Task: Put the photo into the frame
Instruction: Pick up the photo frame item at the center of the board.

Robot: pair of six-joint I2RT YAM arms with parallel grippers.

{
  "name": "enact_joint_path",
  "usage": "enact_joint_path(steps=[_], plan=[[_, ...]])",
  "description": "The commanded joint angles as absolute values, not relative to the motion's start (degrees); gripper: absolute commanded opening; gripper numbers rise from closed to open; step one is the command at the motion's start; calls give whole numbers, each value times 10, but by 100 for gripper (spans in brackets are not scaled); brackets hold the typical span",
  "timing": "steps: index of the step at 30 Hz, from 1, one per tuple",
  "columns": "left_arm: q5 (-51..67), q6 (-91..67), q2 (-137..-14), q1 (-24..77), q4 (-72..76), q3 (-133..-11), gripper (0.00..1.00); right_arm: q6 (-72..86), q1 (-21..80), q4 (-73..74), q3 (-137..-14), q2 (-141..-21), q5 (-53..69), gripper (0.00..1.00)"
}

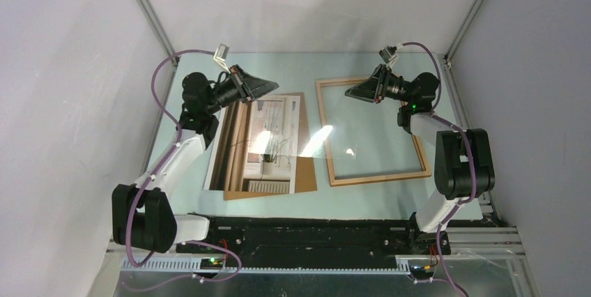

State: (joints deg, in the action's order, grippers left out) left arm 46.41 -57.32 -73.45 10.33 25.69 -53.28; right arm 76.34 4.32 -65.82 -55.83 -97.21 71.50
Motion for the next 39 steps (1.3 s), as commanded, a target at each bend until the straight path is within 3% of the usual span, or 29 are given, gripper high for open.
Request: enact_joint_path(steps=[1,7,11,13,15,17,18,19,20,25,30,39], plan=[[437,-537,-736,108,259,-530,0,776,53,-703,-559,-948,726,30],[434,-529,-740,111,250,-530,0,775,54,-698,-559,-937,733,23],[430,-519,-740,111,243,-530,0,780,46,-703,-560,-932,740,9],[428,-512,-740,111,236,-530,5,781,37,-701,-559,-928,743,0],[425,-507,-742,111,227,-532,12,780,24,-690,-559,-922,746,0],[422,-499,-746,111,215,-536,26,773,12,-665,-561,-915,751,0],[421,-492,-748,111,210,-542,38,762,8,-654,-561,-912,754,0],[421,-489,-753,111,201,-544,44,746,6,-624,-562,-905,756,0],[420,-481,-755,111,191,-550,58,734,-4,-608,-561,-901,759,0],[403,-425,-758,113,139,-566,98,586,-33,-386,-561,-851,772,0],[383,-350,-762,114,69,-588,100,348,-79,-23,-596,-799,758,0],[290,-207,-817,138,-38,-649,100,12,-156,406,-680,-827,693,0]])
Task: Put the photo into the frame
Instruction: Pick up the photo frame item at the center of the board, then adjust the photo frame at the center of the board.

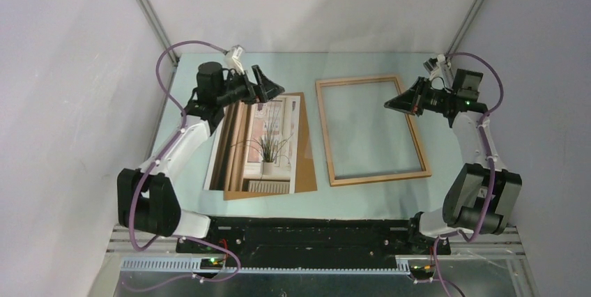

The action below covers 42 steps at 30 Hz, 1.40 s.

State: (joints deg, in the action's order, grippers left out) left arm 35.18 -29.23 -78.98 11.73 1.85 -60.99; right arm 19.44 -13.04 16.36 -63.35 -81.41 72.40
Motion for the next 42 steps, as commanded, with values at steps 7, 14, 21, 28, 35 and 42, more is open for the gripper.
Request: enact_joint_path(steps=[7,14,21,28,35,42], plan=[[194,-212,-936,210,-78,-721,96,-144,-212,548,-688,-883,653,0],[109,-240,-1092,289,-138,-840,88,-244,-266,637,-688,-949,602,0],[52,-267,-1198,337,-184,-931,83,-280,-289,649,-689,-991,552,0],[17,-275,-1258,362,-213,-974,76,-287,-290,636,-689,-1003,531,0],[19,-275,-1276,372,-223,-998,56,-295,-292,632,-690,-1014,530,0],[29,-282,-1267,380,-224,-981,48,-305,-292,627,-689,-1016,525,0]])
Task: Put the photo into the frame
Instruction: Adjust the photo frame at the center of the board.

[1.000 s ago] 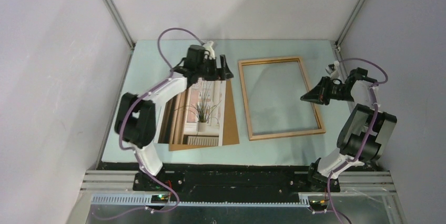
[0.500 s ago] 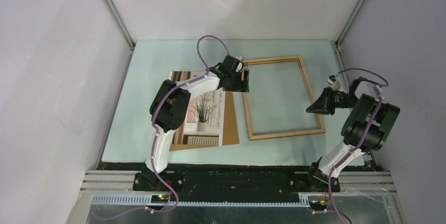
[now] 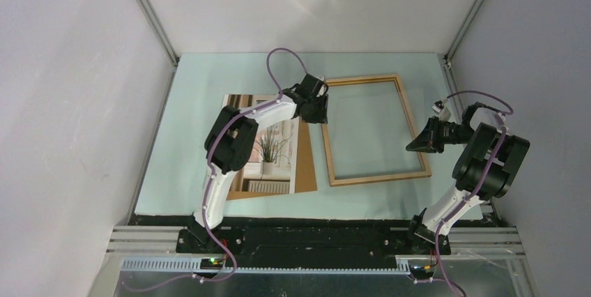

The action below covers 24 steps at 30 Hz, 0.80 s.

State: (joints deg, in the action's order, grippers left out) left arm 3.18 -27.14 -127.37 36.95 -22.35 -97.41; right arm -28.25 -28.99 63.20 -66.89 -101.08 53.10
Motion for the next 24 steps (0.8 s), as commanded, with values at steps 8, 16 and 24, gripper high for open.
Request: enact_joint_path(steps=[8,16,24], plan=[[15,-286,-1264,397,-227,-976,46,-318,-292,637,-688,-1012,528,0],[2,-277,-1254,403,-235,-966,29,-340,-292,651,-689,-1004,532,0],[2,-212,-1220,399,-235,-917,3,-368,-290,657,-689,-1005,549,0]])
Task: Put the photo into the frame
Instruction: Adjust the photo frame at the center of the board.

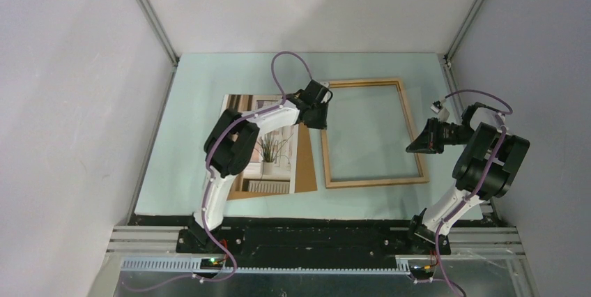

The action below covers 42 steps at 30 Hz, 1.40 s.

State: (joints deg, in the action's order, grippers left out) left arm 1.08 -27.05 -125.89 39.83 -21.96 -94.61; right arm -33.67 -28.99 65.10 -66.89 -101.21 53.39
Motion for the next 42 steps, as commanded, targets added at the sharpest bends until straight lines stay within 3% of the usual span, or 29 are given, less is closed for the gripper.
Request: enact_joint_path(steps=[1,13,22,28,36,42], plan=[[3,-207,-1213,397,-235,-909,2,-367,-290,654,-689,-1006,551,0],[22,-178,-1189,380,-234,-877,0,-302,-259,601,-709,-1010,598,0],[38,-169,-1185,366,-235,-856,2,-327,-252,649,-765,-1041,648,0],[63,-162,-1177,363,-235,-853,22,-361,-243,698,-806,-1084,687,0],[98,-150,-1165,343,-234,-848,66,-356,-232,740,-844,-1107,731,0],[133,-131,-1156,328,-234,-861,88,-375,-220,786,-864,-1112,764,0]])
